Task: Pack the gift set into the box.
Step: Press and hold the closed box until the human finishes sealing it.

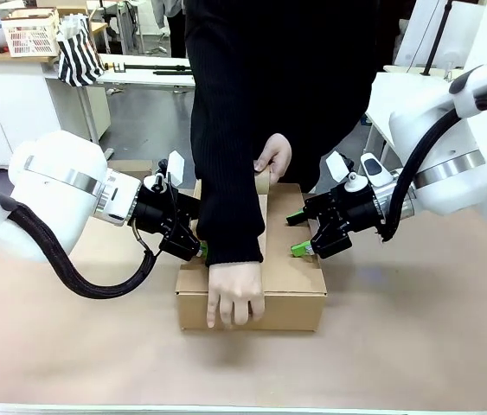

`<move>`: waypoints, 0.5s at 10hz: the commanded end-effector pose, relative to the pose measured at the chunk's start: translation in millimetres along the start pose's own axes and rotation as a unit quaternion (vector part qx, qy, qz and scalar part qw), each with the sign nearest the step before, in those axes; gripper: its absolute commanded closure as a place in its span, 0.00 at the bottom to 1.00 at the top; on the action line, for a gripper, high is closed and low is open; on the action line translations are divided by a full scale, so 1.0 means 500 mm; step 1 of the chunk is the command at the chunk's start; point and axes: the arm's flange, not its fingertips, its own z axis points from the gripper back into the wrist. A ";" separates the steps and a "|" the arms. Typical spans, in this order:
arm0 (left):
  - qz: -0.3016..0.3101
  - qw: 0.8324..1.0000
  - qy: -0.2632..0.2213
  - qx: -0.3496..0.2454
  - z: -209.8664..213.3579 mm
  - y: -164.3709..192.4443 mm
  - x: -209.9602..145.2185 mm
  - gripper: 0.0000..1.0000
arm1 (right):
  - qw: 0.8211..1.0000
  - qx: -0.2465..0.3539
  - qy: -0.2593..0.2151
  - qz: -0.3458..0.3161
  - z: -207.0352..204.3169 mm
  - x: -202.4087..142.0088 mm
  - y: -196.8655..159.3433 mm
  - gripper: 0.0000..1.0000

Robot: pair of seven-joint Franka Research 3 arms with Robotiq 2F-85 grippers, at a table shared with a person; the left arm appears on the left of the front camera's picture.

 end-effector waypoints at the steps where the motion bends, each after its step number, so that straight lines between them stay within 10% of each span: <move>1: -0.002 1.000 -0.004 0.003 -0.001 -0.003 -0.005 0.00 | 1.000 -0.005 0.007 0.003 -0.003 0.002 -0.001 0.00; 5: -0.002 1.000 -0.004 0.003 -0.001 -0.003 -0.005 0.00 | 1.000 -0.005 0.007 0.003 -0.003 0.002 -0.001 0.00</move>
